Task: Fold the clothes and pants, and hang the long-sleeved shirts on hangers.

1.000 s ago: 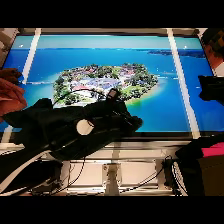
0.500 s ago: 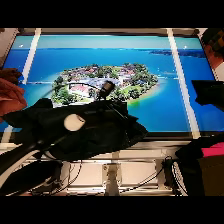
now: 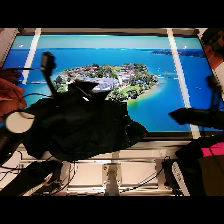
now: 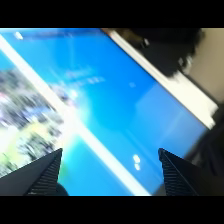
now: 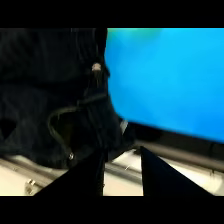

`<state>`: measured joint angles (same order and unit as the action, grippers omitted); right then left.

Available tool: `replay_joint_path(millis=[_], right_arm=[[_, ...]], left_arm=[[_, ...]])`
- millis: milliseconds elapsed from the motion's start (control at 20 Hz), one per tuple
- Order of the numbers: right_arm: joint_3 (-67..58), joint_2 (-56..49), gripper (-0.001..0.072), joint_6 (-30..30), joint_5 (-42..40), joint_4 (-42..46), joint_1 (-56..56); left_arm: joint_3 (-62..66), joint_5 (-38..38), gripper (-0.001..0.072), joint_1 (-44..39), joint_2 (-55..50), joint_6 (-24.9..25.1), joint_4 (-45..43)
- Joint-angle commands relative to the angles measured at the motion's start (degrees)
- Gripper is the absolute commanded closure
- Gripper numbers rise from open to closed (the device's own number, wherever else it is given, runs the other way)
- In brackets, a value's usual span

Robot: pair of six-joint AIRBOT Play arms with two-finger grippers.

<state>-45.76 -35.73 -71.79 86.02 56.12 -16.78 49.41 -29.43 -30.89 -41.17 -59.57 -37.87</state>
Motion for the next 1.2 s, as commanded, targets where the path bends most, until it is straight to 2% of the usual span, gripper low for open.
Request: replay_joint_path(millis=[0, 50, 100, 150, 300, 800, 1150], right_arm=[[10.1, -4.4, 0.0429, -1.7, 2.9, -8.9, 0.0], [12.3, -6.2, 0.0379, -1.7, 3.0, -11.4, 0.0], [14.1, -8.3, 0.0361, -1.7, 3.0, -12.7, 0.0], [15.3, -10.5, 0.0307, -2.3, 3.0, -12.8, 0.0], [15.9, -16.2, 0.0226, -4.5, 2.9, -12.9, 0.0], [15.9, -32.1, 0.0217, -6.2, -1.0, -13.4, 0.0], [15.9, -36.7, 0.0217, -5.5, -4.9, -19.3, 0.2]], left_arm=[[-0.1, -0.4, 0.0013, 2.4, 2.0, 0.0, -0.3], [-0.1, -0.5, 0.0013, 2.4, 2.0, 0.0, -0.3], [-0.1, -0.7, 0.0014, 2.4, 2.0, 0.0, -0.3], [-0.1, -0.7, 0.0014, 2.4, 2.0, 0.0, -0.3], [-0.1, -0.7, 0.0013, 2.4, 2.0, 0.0, -0.3], [-0.1, -0.7, 0.0014, 2.4, 2.0, 0.0, -1.7], [-0.1, -0.6, 0.0014, 2.4, 2.0, 0.0, -4.2]])
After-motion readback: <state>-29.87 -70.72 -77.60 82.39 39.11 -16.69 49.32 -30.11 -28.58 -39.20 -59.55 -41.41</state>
